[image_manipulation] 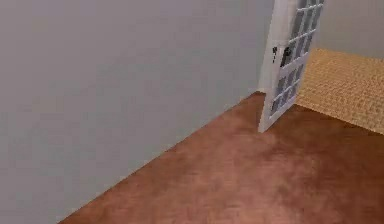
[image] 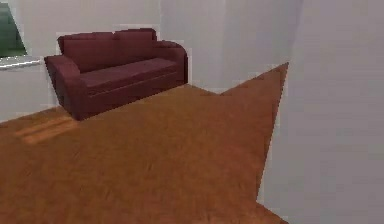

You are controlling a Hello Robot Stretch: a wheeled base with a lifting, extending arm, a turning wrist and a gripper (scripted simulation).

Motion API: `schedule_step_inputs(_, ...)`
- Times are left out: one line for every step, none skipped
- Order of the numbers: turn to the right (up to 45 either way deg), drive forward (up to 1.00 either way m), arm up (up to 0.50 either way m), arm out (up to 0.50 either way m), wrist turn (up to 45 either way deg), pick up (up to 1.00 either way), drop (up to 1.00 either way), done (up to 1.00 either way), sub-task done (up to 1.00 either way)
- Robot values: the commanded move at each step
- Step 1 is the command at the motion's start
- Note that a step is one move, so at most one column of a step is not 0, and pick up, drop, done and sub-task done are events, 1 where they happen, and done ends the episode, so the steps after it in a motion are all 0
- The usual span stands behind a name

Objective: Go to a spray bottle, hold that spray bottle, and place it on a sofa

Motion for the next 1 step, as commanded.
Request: schedule_step_inputs(0.0, 1.00, 0.00, 0.00, 0.0, 0.00, 0.00, 0.00, 0.00)
